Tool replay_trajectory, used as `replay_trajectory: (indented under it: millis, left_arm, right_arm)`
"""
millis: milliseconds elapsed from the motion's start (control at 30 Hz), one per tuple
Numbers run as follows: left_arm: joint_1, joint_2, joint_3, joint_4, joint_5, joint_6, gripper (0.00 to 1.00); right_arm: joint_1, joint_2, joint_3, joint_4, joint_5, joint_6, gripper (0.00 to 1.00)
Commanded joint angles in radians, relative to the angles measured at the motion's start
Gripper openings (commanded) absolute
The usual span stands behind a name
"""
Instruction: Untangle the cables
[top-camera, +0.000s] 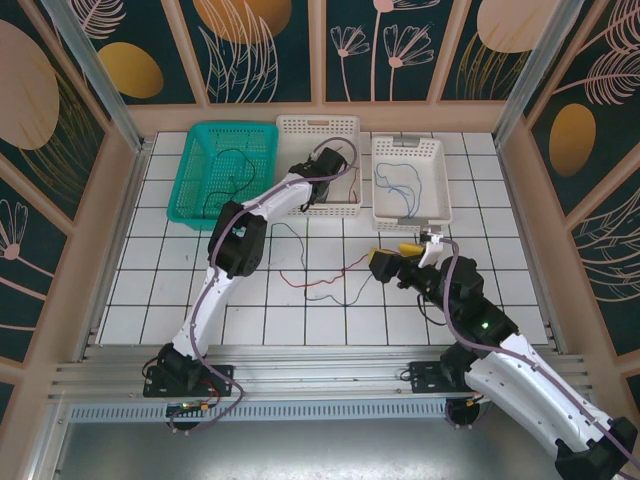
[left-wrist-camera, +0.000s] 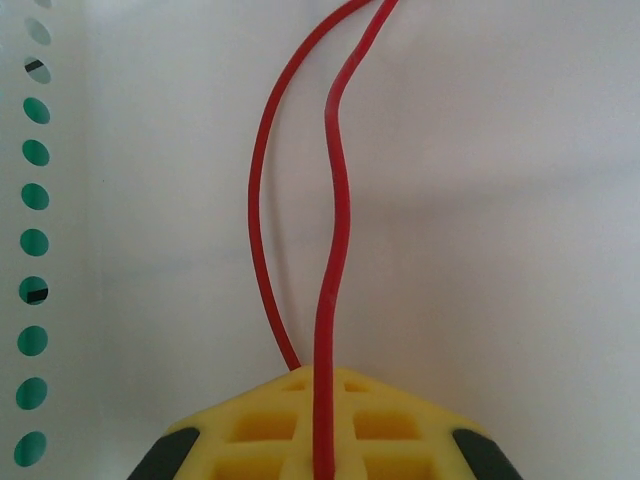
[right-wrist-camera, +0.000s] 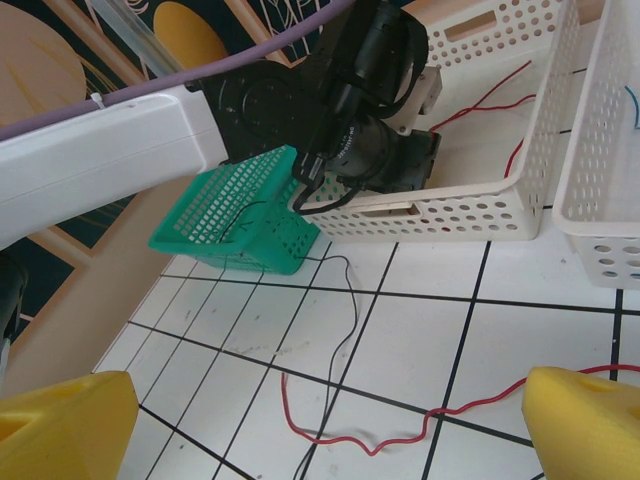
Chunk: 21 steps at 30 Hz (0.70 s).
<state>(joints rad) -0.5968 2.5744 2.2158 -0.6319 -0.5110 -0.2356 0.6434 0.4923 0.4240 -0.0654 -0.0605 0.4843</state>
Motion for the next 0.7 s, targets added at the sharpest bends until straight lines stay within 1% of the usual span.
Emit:
replay_trajectory:
  millis: [0, 367, 400, 567, 667]
  left_arm:
    - [-0.005, 0.001, -0.001, 0.007, -0.031, 0.026, 0.00]
    - [-0.004, -0.033, 0.073, -0.014, -0.086, 0.071, 0.00]
    - [-0.005, -0.032, 0.084, -0.019, -0.092, 0.075, 0.02]
    - [-0.004, -0.044, 0.123, -0.029, -0.104, 0.093, 0.21]
    - [-0.003, -0.053, 0.131, -0.033, -0.106, 0.102, 0.30]
  right_arm:
    - [0.010, -0.013, 0.015, 0.018, -0.019, -0.011, 0.99]
    - [0.010, -0.018, 0.021, 0.016, -0.036, -0.004, 0.99]
    - [0.010, -0.019, 0.024, 0.013, -0.036, -0.004, 0.99]
    - [0.010, -0.019, 0.033, -0.001, -0.037, -0.003, 0.99]
    - [0.010, -0.020, 0.038, -0.001, -0.041, 0.005, 0.99]
